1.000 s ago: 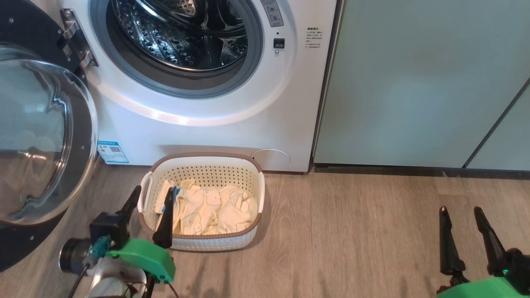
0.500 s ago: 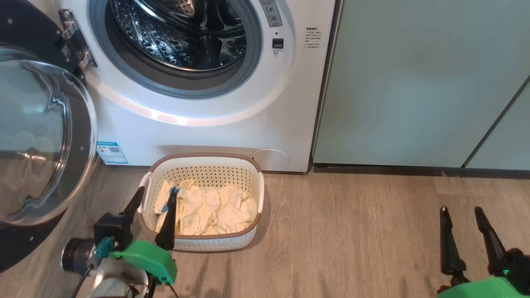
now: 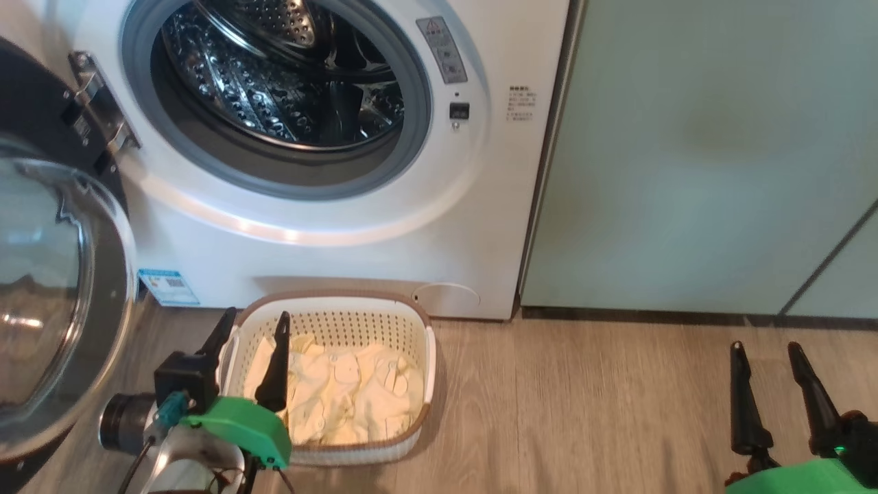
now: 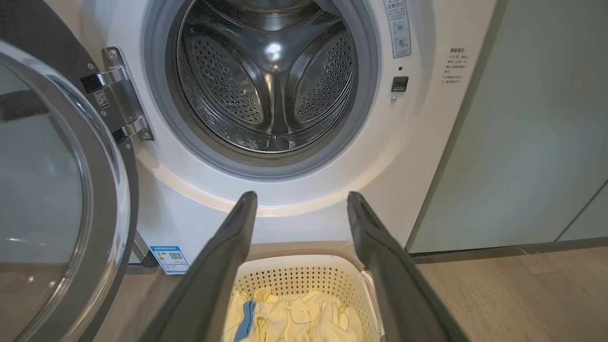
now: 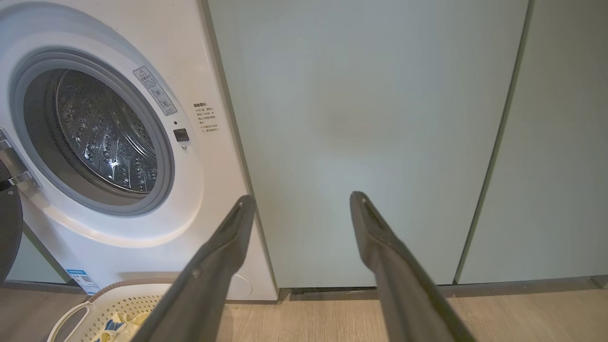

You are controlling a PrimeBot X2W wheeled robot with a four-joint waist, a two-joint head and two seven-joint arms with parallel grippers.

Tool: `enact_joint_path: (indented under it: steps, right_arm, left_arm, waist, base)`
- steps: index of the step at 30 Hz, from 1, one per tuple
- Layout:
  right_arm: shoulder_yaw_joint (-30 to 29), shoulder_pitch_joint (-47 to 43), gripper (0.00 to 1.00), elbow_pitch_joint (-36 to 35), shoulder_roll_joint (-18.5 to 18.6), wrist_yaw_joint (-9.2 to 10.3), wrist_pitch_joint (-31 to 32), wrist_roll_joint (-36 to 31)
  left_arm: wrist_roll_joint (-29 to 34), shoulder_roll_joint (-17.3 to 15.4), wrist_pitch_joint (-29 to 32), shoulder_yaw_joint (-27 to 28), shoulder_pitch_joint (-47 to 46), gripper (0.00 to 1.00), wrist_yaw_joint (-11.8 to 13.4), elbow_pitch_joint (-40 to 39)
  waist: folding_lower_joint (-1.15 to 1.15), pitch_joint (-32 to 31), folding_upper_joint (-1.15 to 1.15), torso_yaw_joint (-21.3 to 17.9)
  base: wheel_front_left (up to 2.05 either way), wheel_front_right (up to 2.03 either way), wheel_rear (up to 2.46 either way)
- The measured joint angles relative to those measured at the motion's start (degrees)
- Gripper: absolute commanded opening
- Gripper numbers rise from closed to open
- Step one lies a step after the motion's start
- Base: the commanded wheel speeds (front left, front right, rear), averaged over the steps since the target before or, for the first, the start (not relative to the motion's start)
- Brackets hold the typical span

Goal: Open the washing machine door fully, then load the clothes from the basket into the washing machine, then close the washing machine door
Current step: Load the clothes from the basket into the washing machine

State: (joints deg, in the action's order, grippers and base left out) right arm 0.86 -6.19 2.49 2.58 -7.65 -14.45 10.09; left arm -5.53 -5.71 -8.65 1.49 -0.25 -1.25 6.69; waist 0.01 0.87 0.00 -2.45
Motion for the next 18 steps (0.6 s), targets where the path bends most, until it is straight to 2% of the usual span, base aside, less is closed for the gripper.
enact_joint_path:
  steps: [7,18]
  right_arm:
    - [0.0,0.4,1.0,0.0,-0.1,0.0,0.0,0.0]
    - [0.0,0.5,1.0,0.3,-0.1,0.0,0.0,0.5]
  left_arm:
    - [0.0,-0.2,-0.4,-0.1,-0.1,1.0,0.4,0.0]
    - [-0.7,-0.4,-0.5,-0.3,-0.1,1.0,0.7,0.1]
  waist:
    - [0.0,0.0,0.0,0.0]
    - [-0.01,-0.2,0.0,-0.1]
  base:
    - [0.8,-0.8,0.0]
    - [0.03,-0.03,0.0]
